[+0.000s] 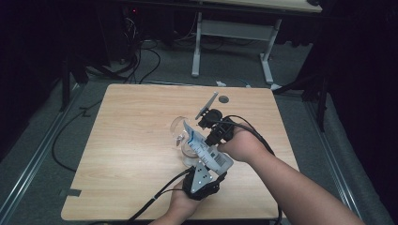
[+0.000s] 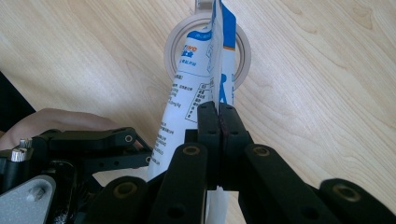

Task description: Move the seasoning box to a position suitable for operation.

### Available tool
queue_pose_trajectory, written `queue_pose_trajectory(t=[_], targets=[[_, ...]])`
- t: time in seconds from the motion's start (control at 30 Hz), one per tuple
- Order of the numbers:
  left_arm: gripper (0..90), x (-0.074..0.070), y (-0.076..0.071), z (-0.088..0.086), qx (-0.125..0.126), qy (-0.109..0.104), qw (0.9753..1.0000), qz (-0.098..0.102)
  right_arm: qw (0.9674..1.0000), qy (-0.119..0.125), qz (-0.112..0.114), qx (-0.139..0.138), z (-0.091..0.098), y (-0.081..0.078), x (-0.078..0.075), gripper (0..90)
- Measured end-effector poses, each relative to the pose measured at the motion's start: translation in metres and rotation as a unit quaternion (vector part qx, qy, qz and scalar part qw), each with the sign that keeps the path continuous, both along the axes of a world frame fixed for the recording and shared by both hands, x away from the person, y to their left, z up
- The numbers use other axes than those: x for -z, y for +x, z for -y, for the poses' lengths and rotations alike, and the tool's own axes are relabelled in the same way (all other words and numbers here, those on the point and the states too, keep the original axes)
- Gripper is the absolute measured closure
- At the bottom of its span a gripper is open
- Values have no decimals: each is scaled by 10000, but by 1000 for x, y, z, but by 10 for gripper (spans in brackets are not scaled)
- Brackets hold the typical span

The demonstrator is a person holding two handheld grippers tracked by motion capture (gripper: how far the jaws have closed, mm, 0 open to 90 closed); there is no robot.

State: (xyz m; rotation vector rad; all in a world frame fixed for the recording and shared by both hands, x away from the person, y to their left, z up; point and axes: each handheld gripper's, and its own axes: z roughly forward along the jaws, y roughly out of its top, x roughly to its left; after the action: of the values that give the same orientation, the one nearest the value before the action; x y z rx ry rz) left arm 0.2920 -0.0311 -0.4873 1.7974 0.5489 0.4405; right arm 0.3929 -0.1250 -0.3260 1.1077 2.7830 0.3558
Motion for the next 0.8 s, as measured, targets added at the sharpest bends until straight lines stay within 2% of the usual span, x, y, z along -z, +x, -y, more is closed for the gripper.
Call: queue_pose_trajectory(t=[0.8], targets=[[537,-2,0,0,-3,-26,10000,34,10000,-28,30,-61,-3,1,-2,898]])
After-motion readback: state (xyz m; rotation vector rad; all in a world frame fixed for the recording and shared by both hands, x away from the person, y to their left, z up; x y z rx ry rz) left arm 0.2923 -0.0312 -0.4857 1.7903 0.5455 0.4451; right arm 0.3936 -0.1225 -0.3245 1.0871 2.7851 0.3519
